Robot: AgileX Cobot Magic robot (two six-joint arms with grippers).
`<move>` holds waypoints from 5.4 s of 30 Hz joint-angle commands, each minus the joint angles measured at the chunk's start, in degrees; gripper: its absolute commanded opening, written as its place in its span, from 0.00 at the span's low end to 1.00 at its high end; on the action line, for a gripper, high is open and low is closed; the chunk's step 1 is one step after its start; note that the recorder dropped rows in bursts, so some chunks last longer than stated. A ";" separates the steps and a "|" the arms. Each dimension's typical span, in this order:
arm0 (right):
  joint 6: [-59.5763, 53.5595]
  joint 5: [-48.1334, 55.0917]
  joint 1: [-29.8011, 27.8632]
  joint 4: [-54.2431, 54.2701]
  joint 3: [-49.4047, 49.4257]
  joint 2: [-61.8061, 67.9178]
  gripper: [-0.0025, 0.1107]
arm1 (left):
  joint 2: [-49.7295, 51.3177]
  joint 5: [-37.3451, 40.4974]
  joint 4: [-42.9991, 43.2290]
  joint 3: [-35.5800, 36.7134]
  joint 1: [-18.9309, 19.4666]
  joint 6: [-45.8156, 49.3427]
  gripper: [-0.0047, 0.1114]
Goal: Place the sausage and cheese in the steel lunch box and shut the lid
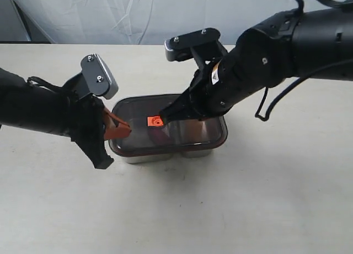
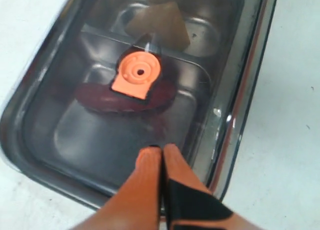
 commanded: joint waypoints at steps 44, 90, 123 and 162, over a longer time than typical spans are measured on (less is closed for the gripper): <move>19.13 4.36 -0.19 -16.47 3.96 7.09 0.02 | -8.74 -8.95 11.04 0.25 -0.18 -19.14 0.04; -16.63 -6.04 9.64 24.15 -4.08 13.41 0.02 | -22.13 -21.04 13.41 0.25 7.94 -22.30 0.04; 0.85 0.03 4.24 3.23 -8.67 2.39 0.02 | -22.40 -17.80 13.36 4.00 7.68 -22.40 0.04; -2.35 13.14 -7.13 -1.82 -35.65 27.84 0.02 | -18.81 -17.09 9.07 4.00 7.68 -22.05 0.04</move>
